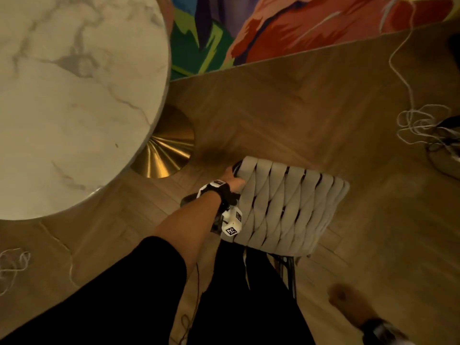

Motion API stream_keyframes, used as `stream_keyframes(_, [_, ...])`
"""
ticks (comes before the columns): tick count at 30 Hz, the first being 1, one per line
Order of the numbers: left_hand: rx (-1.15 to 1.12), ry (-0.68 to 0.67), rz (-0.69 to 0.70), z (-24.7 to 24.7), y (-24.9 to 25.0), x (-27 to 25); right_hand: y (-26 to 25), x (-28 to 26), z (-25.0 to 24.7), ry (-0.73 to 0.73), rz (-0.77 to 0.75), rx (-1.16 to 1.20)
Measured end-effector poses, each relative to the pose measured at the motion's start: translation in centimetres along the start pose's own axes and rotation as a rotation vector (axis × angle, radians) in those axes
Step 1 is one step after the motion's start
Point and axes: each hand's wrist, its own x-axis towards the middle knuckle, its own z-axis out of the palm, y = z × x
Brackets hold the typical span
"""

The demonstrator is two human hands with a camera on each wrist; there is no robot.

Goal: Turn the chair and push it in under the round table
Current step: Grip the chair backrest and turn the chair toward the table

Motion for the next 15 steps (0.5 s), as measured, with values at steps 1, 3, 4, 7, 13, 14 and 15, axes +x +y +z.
stream_keyframes(1, [-0.055,-0.038,-0.034,0.1,-0.3,0.6,-2.4,1.0,-2.4,0.030,-0.003,-0.013])
stream_keyframes(3, [-0.059,-0.082,-0.068,-0.1,-1.1,1.2,-6.5,3.0,-6.3,0.173,-0.064,-0.040])
stream_keyframes(4, [-0.037,-0.084,-0.079,-0.2,-2.0,2.0,-8.8,4.1,-8.3,0.258,-0.107,-0.040])
stream_keyframes(7, [-0.010,-0.106,-0.147,-0.2,-7.6,8.6,-15.1,6.9,-13.2,0.394,-0.214,-0.051])
stream_keyframes(13, [0.267,-0.130,0.014,-2.5,-4.7,2.7,-23.9,12.9,-15.0,0.122,-0.273,-0.260])
stream_keyframes(14, [0.276,-0.153,0.006,-2.6,-4.7,2.2,-24.6,13.6,-14.8,0.064,-0.264,-0.306])
stream_keyframes(15, [0.255,-0.178,0.003,-2.8,-5.1,1.8,-24.8,14.7,-14.6,0.012,-0.255,-0.352])
